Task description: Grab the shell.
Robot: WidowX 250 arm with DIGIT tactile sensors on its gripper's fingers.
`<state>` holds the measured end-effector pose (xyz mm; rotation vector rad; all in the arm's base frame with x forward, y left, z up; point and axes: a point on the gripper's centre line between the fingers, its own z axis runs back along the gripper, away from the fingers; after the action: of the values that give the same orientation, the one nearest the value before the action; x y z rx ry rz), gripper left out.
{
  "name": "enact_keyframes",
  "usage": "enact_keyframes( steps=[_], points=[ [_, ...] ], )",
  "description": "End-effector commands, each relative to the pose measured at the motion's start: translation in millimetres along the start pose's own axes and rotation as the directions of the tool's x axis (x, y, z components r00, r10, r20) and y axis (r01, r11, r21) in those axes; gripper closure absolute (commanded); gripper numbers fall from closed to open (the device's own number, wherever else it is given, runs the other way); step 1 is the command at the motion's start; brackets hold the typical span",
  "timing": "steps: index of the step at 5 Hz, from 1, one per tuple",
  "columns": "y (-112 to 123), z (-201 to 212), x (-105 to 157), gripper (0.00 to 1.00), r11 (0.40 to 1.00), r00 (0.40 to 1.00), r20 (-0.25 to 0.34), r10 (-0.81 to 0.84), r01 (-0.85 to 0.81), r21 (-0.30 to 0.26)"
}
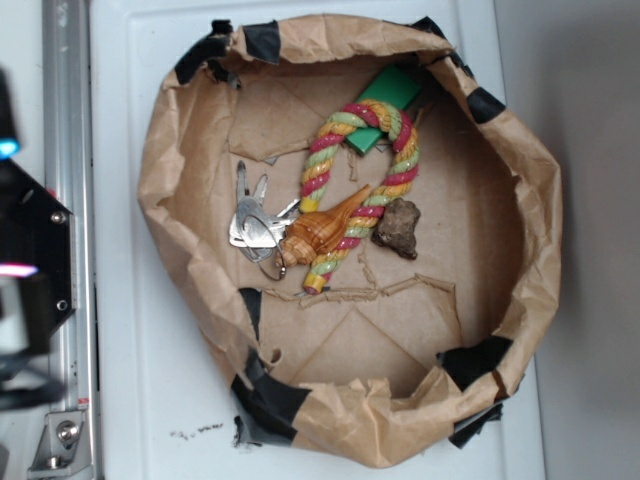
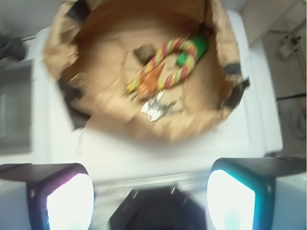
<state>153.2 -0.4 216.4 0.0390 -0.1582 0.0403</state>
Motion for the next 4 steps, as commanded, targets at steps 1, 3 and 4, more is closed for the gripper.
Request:
enact_keyframes(
  steps=[1, 3, 4],
  points=[
    [24, -58, 62, 0.00, 1.000, 0.996, 0.083, -0.018, 0.017, 0.015],
    [13, -131, 81, 0.00, 0.996, 0.996, -0.025, 0.091, -0.091, -0.020],
    [3, -167, 87, 0.00, 0.984, 0.983, -0.102, 0.151, -0.159, -0.080]
  ],
)
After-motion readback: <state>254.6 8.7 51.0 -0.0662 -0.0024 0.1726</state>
